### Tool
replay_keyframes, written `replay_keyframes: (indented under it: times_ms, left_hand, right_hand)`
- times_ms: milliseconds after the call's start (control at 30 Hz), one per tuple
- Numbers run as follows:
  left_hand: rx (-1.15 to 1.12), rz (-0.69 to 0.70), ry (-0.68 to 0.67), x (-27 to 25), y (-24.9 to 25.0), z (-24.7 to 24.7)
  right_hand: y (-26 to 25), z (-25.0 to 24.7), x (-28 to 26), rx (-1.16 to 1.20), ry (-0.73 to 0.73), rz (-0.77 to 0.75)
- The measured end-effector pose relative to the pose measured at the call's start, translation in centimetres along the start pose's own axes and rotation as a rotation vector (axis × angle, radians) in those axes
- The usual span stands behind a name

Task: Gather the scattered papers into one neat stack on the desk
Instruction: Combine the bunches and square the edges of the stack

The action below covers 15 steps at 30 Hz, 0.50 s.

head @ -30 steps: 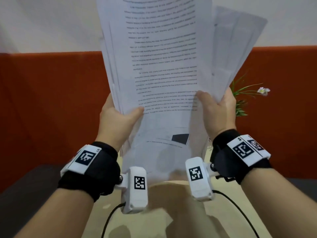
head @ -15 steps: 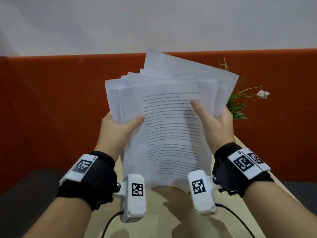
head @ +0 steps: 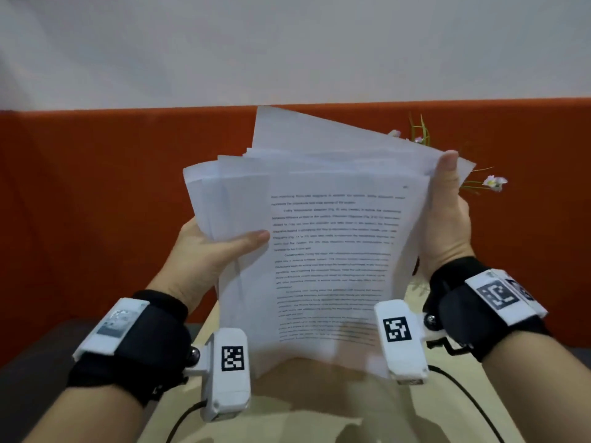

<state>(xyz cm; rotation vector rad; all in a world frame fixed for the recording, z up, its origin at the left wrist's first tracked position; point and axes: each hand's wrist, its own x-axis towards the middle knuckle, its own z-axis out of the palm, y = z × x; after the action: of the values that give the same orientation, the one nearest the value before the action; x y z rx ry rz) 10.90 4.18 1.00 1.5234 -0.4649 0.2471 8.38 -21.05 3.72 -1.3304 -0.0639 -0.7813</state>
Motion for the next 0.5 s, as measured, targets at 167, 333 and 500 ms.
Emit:
replay_keyframes:
  times_ms: [167, 333, 500]
  left_hand:
    - [0.010, 0.058, 0.078, 0.0, 0.0, 0.8]
    - [0.018, 0.123, 0.052, -0.7, 1.0, 1.8]
    - [0.010, -0.044, 0.006, -1.1, -0.7, 1.6]
  right_hand:
    - [0.0, -0.2, -0.1, -0.044, 0.031, 0.065]
    - [-1.1, 0.1, -0.2, -0.110, -0.002, 0.059]
    - [0.1, 0.0, -1.3, -0.047, 0.093, 0.040]
